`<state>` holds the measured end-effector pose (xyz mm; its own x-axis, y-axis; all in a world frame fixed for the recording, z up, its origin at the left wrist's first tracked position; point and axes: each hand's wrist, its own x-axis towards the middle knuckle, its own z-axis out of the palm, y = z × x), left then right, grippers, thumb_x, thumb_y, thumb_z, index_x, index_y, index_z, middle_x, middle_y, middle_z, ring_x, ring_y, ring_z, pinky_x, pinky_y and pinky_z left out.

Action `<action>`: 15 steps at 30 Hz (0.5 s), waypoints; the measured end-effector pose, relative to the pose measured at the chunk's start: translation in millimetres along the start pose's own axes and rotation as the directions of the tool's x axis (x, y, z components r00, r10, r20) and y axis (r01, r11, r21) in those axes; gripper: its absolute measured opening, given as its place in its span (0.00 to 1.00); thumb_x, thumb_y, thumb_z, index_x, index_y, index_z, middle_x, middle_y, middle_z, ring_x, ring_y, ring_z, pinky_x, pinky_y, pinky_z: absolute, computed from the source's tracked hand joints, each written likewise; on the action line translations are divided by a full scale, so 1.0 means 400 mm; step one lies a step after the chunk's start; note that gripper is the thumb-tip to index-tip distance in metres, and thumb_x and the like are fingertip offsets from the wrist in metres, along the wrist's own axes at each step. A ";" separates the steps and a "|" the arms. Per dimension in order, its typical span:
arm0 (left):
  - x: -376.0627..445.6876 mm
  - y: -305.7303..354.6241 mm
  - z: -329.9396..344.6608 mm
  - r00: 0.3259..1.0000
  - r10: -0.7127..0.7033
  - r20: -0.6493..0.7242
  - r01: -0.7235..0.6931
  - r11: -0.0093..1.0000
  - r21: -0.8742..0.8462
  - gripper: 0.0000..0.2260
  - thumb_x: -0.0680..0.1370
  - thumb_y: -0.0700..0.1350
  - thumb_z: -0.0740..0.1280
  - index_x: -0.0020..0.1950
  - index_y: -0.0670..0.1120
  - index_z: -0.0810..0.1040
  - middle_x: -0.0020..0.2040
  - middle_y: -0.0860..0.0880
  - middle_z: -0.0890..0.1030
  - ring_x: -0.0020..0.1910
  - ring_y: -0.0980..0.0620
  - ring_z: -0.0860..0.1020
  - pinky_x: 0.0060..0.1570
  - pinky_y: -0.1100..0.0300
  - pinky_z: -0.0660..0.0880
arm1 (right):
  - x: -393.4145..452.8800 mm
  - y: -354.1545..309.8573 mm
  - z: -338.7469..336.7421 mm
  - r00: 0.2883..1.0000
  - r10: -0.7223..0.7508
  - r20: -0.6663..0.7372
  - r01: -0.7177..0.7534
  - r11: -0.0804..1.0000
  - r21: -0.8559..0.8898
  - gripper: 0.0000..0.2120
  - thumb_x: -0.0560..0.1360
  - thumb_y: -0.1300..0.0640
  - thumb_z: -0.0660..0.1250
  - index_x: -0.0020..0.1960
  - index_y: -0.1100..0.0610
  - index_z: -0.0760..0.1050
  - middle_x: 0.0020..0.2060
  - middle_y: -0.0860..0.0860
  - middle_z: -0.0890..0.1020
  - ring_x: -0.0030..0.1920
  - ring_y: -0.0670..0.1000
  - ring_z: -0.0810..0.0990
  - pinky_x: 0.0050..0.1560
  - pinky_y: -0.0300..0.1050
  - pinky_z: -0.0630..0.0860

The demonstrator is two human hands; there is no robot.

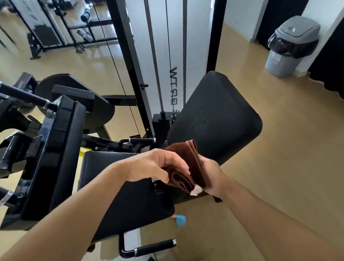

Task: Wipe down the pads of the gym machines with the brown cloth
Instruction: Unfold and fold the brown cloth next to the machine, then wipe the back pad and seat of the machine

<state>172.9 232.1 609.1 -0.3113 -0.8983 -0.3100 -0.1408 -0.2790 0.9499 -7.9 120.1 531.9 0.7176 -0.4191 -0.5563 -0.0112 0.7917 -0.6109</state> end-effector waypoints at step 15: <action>0.205 -0.073 -0.128 0.957 -0.132 -0.258 -0.158 0.510 -0.846 0.20 0.83 0.49 0.53 0.65 0.40 0.76 0.59 0.38 0.81 0.59 0.39 0.77 0.67 0.43 0.69 | 0.057 -0.214 0.147 0.643 -0.636 0.427 0.228 -0.373 -0.899 0.34 0.82 0.36 0.41 0.55 0.46 0.85 0.59 0.42 0.82 0.61 0.46 0.75 0.65 0.48 0.68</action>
<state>199.4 149.1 557.8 -0.0368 -0.9106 -0.4116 0.7720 -0.2874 0.5669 50.2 69.0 604.5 0.7659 -0.5828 0.2715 -0.4581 -0.7910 -0.4056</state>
